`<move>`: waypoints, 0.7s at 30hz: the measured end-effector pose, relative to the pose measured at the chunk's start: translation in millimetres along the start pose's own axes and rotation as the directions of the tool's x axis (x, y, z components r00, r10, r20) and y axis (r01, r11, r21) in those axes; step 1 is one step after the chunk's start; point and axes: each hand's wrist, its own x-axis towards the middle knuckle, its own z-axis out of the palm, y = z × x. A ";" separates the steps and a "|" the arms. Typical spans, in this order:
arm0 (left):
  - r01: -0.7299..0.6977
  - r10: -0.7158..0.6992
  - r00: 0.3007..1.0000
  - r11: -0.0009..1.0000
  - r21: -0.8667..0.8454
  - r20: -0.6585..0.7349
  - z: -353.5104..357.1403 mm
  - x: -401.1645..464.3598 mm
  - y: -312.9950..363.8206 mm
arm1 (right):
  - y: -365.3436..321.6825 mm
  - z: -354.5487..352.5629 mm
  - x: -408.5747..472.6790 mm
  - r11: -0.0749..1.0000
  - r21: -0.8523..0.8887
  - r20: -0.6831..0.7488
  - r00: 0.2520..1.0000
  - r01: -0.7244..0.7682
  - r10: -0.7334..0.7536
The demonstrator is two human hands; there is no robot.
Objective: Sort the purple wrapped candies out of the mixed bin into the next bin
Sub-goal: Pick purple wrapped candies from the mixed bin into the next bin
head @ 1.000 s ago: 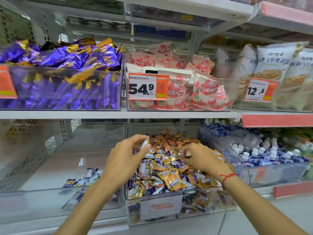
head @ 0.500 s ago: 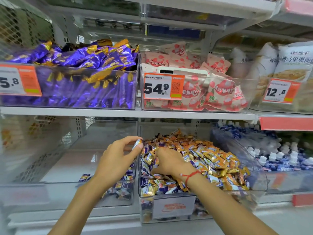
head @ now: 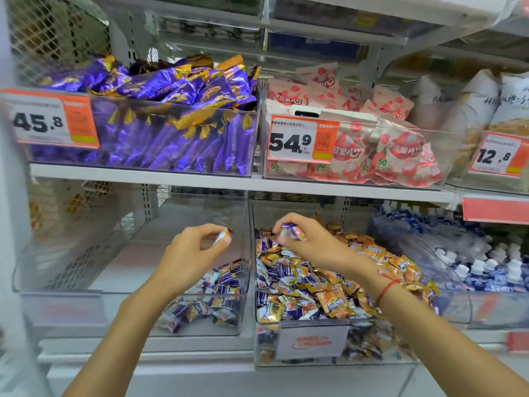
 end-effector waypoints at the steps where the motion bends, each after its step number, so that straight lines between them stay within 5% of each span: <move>1: 0.017 -0.016 0.999 1.000 0.020 -0.028 -4.8 0.2 -2.5 | -13.1 10.0 6.4 0.998 0.045 0.015 0.999 0.039 -0.039; 5: 0.079 -0.063 0.991 0.988 0.134 -0.120 -19.1 0.4 -10.5 | -42.8 51.8 39.9 0.987 -0.070 0.084 0.987 0.142 -0.136; 9: 0.115 -0.107 0.993 0.971 0.211 -0.048 -19.0 -0.4 -19.4 | -40.7 61.0 54.3 0.943 -0.289 0.310 0.948 0.168 -0.074; 15: 0.058 -0.028 0.993 0.962 0.266 -0.116 -3.2 -8.3 -9.3 | -4.1 25.2 20.1 0.965 -0.258 -0.102 0.993 0.037 -0.066; 21: -0.010 0.011 0.980 1.000 -0.007 0.201 45.3 -28.5 -0.7 | 25.4 44.3 10.7 0.944 -0.329 0.349 0.927 -0.016 0.137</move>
